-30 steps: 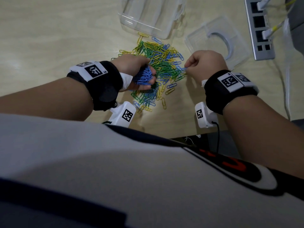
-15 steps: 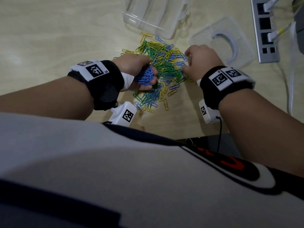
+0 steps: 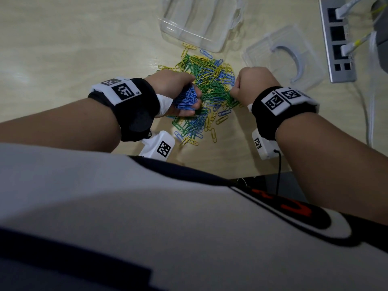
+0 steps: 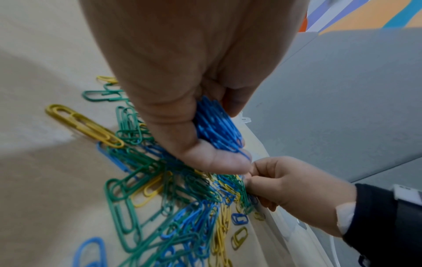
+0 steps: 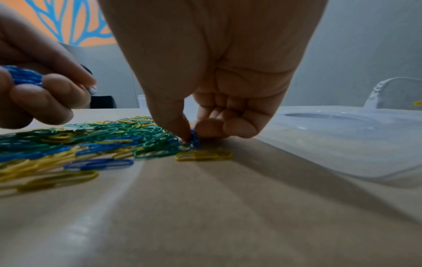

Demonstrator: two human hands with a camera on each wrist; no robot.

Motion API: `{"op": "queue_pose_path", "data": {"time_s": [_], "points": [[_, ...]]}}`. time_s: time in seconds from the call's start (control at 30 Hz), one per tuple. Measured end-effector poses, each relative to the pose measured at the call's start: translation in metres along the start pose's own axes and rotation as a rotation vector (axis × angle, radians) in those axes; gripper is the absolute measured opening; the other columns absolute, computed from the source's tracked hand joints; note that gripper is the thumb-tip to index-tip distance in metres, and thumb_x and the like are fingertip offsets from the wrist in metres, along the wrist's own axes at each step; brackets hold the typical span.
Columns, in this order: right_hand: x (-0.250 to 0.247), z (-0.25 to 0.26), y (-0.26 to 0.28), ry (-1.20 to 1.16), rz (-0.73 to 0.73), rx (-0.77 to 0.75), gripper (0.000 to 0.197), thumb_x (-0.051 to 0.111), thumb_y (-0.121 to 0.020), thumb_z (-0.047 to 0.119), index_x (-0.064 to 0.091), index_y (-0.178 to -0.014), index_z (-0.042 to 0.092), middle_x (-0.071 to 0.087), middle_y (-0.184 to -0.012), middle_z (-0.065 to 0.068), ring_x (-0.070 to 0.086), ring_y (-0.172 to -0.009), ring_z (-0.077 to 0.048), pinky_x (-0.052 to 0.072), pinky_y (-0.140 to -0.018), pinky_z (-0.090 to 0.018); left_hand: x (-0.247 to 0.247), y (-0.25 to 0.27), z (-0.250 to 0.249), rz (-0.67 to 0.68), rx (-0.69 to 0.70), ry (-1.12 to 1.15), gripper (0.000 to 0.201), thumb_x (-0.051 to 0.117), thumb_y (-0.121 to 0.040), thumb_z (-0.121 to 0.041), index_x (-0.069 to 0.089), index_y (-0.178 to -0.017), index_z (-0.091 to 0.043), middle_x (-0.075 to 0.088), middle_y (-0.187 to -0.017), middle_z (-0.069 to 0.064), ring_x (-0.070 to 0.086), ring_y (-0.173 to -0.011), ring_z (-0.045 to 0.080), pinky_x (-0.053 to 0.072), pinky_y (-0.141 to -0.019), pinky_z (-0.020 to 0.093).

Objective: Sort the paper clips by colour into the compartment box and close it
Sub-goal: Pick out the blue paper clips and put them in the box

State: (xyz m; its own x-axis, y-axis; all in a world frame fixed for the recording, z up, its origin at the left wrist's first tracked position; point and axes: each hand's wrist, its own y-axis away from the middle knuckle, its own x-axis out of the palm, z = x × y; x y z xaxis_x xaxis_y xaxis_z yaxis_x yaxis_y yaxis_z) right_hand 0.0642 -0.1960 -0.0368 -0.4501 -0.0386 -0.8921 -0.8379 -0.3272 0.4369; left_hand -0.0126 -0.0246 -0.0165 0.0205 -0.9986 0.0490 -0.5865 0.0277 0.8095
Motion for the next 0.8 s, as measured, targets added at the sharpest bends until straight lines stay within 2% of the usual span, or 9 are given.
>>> {"op": "queue_pose_path", "data": {"time_s": [0.13,0.27,0.37,0.4,0.47,0.53,0.6,0.7,0.8], "points": [[-0.012,0.004,0.012,-0.114,-0.077,-0.002,0.021,0.054,-0.084,0.024,0.064,-0.09,0.006,0.063,-0.085,-0.013,0.059,-0.087,-0.032,0.047,-0.071,-0.031,-0.001,-0.001,0.0,-0.015,0.002,0.013,0.046,0.034,-0.101,-0.037,0.059,-0.074,-0.01,0.061,-0.058,0.007,0.059,-0.05,0.016,0.053,-0.052,0.02],[-0.031,0.038,0.031,-0.375,-0.168,-0.168,0.005,0.059,-0.079,0.022,0.063,-0.077,0.02,0.057,-0.07,0.004,0.054,-0.075,-0.012,0.043,-0.069,-0.022,0.001,0.0,-0.003,-0.047,-0.011,0.027,0.046,0.033,-0.1,-0.042,0.058,-0.078,-0.009,0.062,-0.064,0.009,0.062,-0.054,0.018,0.054,-0.054,0.023],[-0.035,0.064,0.037,-0.369,-0.076,-0.29,0.006,0.064,-0.08,0.022,0.069,-0.083,0.02,0.052,-0.064,0.01,0.051,-0.075,-0.006,0.038,-0.066,-0.018,-0.009,0.0,-0.001,-0.152,0.042,0.072,0.025,0.049,-0.092,-0.041,0.059,-0.085,-0.018,0.062,-0.09,0.006,0.067,-0.086,0.026,0.056,-0.079,0.036],[-0.034,0.068,0.036,-0.346,-0.063,-0.312,0.006,0.065,-0.081,0.024,0.069,-0.084,0.021,0.053,-0.066,0.01,0.051,-0.078,-0.005,0.038,-0.07,-0.019,-0.015,0.003,-0.004,-0.159,0.033,0.11,0.018,0.059,-0.087,-0.037,0.061,-0.091,-0.02,0.061,-0.093,0.001,0.065,-0.091,0.023,0.053,-0.085,0.032],[-0.032,0.073,0.034,-0.347,-0.067,-0.331,0.007,0.066,-0.082,0.028,0.069,-0.086,0.023,0.057,-0.075,0.009,0.053,-0.082,-0.006,0.04,-0.076,-0.021,-0.021,0.005,-0.003,-0.11,0.089,0.02,0.025,0.073,-0.078,-0.024,0.061,-0.1,-0.018,0.061,-0.084,-0.006,0.061,-0.079,0.012,0.049,-0.076,0.02],[-0.031,0.075,0.029,-0.418,-0.118,-0.332,0.01,0.064,-0.084,0.029,0.069,-0.088,0.021,0.06,-0.08,0.008,0.056,-0.082,-0.007,0.043,-0.077,-0.022,-0.022,0.007,-0.004,-0.057,0.062,0.083,0.007,0.06,-0.088,-0.022,0.058,-0.087,-0.015,0.064,-0.071,-0.001,0.062,-0.065,0.012,0.053,-0.06,0.019],[-0.034,0.073,0.019,-0.44,-0.233,-0.299,0.015,0.06,-0.087,0.028,0.068,-0.095,0.019,0.065,-0.093,0.003,0.059,-0.089,-0.012,0.045,-0.081,-0.024,-0.023,0.005,-0.004,-0.066,-0.006,0.087,0.032,0.042,-0.097,-0.032,0.056,-0.076,-0.013,0.062,-0.061,0.005,0.06,-0.054,0.014,0.051,-0.05,0.018],[-0.038,0.064,-0.002,-0.329,-0.261,-0.201,0.04,0.054,-0.09,0.028,0.053,-0.128,0.016,0.047,-0.132,-0.008,0.053,-0.113,-0.022,0.038,-0.094,-0.025,-0.031,0.008,-0.007,-0.081,-0.001,0.078,0.044,0.033,-0.1,-0.038,0.056,-0.074,-0.012,0.061,-0.057,0.006,0.059,-0.046,0.014,0.05,-0.048,0.017],[-0.039,0.056,-0.014,-0.215,-0.114,-0.153,0.061,0.053,-0.093,0.032,0.029,-0.146,0.015,0.03,-0.149,-0.011,0.041,-0.13,-0.027,0.034,-0.103,-0.031,-0.044,0.012,-0.014,-0.12,0.028,0.124,0.043,0.033,-0.101,-0.037,0.057,-0.075,-0.011,0.061,-0.057,0.007,0.06,-0.048,0.015,0.051,-0.048,0.018]]}}
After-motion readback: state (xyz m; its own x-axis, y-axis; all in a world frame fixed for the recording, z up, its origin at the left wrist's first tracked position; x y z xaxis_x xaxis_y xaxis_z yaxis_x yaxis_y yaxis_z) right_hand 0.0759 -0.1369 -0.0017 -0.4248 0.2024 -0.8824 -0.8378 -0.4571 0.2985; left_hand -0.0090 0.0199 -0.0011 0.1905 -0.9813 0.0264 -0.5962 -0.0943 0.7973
